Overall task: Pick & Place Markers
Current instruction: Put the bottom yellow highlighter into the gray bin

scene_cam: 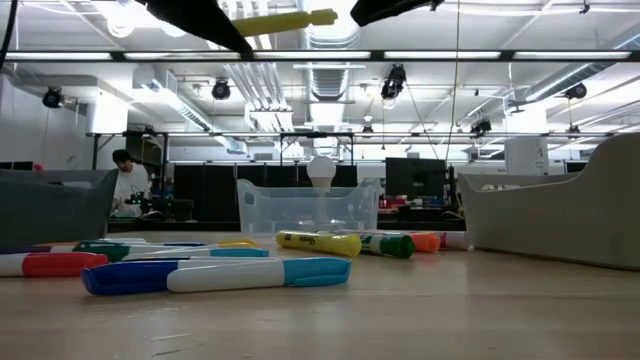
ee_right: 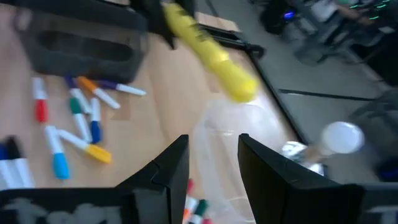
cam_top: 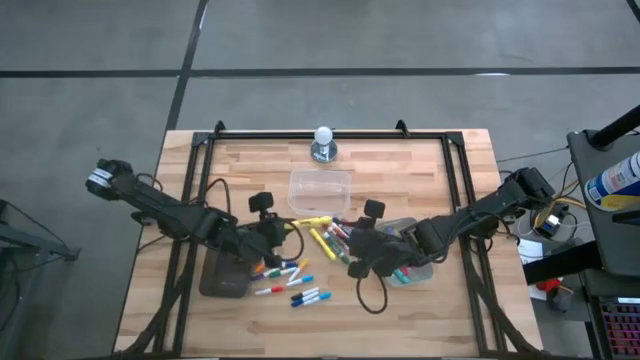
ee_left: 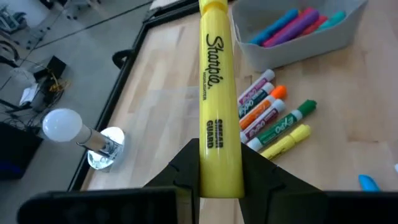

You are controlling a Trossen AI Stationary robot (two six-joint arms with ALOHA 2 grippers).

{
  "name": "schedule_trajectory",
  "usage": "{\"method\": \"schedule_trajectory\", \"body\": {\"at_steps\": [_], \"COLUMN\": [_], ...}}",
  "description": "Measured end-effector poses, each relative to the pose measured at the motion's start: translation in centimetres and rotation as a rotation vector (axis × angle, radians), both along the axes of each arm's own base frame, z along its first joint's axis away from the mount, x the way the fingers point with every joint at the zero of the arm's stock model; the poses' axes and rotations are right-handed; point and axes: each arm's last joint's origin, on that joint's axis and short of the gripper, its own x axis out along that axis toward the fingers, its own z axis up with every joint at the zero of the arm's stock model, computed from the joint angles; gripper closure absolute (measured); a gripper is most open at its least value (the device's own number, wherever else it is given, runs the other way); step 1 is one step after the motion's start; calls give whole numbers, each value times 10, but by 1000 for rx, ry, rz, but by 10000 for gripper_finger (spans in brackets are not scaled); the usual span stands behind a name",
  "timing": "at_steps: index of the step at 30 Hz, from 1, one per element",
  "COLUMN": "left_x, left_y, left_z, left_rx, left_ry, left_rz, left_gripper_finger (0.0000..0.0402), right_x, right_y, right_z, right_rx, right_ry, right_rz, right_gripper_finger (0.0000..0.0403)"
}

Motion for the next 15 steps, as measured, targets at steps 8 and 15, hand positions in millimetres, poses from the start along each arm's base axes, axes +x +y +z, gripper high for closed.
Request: {"method": "schedule_trajectory", "body": {"at_steps": [8, 15], "left_x": [1, -1], "left_y": [-3, -9], "left_z": [16, 25], "left_rx": [-18, -25], "left_ry": [-118, -172], "left_rz": [-50, -127], "left_gripper_finger": [333, 333], "right_x": [12, 20], "right_y": [-11, -23], "right_z": [2, -1], "right_rx": [130, 157], "right_ry": [-60, -100], "right_rz": [85, 148], "right_gripper_finger": [273, 223]}}
